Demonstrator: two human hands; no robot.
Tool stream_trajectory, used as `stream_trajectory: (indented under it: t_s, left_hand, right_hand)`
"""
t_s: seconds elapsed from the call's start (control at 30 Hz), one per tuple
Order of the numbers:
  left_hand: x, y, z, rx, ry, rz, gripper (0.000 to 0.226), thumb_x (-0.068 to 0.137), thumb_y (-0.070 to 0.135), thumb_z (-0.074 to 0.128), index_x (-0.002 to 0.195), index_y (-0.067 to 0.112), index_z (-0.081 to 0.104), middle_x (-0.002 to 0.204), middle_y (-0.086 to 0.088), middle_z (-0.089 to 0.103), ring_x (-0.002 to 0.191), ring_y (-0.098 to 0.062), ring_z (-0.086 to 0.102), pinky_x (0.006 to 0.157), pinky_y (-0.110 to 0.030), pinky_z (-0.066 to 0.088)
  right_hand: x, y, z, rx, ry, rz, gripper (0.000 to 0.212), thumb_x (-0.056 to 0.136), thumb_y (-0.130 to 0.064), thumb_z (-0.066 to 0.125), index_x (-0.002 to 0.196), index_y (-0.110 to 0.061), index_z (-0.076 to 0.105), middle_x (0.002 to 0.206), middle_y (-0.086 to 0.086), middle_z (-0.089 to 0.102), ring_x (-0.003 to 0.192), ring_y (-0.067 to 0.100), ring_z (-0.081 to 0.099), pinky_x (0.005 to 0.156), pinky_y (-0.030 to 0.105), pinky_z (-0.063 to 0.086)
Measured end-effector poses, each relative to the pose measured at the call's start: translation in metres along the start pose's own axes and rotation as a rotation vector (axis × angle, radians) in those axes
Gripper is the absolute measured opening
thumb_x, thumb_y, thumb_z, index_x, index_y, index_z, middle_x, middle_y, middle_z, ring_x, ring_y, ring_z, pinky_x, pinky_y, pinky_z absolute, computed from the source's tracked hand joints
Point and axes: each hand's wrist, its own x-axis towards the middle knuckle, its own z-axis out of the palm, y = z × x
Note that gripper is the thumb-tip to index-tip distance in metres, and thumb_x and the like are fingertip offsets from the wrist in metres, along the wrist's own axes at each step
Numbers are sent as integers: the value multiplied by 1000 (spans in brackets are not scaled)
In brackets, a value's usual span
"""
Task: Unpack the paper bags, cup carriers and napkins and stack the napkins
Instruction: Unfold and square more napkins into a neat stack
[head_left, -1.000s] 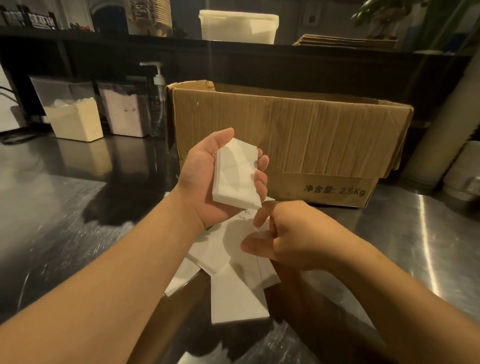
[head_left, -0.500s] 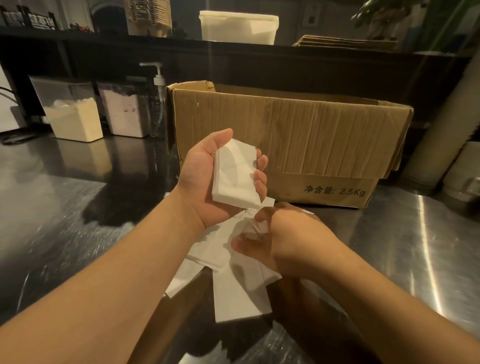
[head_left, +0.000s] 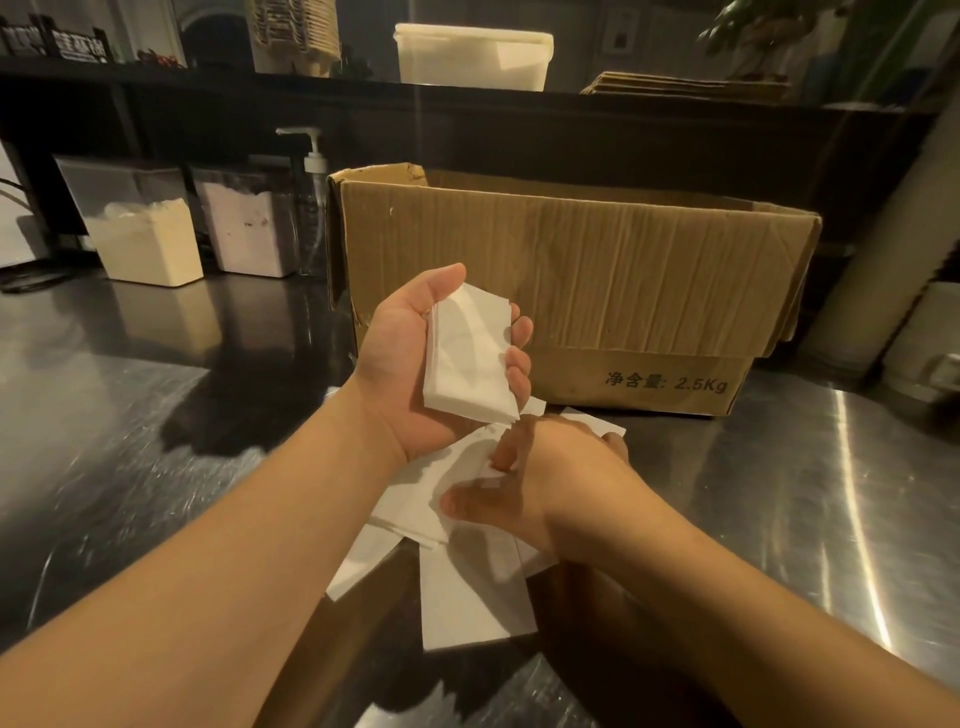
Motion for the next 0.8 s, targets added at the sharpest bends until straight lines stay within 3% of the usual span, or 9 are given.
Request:
stream_trajectory:
  t_s: [0.1,0.23,0.3,0.53,0.7,0.8]
  left_hand:
    - [0,-1,0,7,3,-1,51,88,50,59,126,17,57,101,-9,66,76,-20,60,72,-31,50]
    - [0,-1,1,18,0,-6,51,88,51,58,126,17,57,100,-8,66,75,-19,60,69,-31,52]
    - [0,-1,1,19,-4,-8,51,89,52,58,125,16,57,100,-8,66,76,-19,60,69,-31,52]
    - [1,-1,0,9,-5,-10,51,88,50,59,126,17,57,102,-9,66,76,-20,60,71,-31,51]
    - [1,-1,0,1,-12,-11,51,86,49,60,124,15,57,100,-9,65,76,-19,58,70,-30,50]
    - [0,-1,0,-1,-17,-1,52,86,49,60,125,15,57,99,-9,65,76,-19,58,68,-30,51]
  right_hand:
    - [0,0,1,18,-11,-5,46,82,-78,59,97,-35,64,97,-11,64,102,18,55,104,49,34]
    - [-3,-2,5,-1,61,-3,61,84,-80,54,125,-36,57,127,-7,58,123,24,45,109,53,25]
    - [-4,-4,5,-15,57,11,66,83,-81,53,130,-35,55,132,-5,53,126,24,38,108,52,23]
    - [-3,-8,14,106,100,-45,45,86,-70,59,107,-31,69,111,-5,57,108,21,36,85,42,19]
    - [1,-5,15,150,66,-66,28,94,-57,57,89,-32,69,106,-5,60,109,23,39,86,43,22]
    - [7,2,11,285,20,8,23,94,-53,63,81,-33,64,100,-8,65,112,24,52,100,46,35]
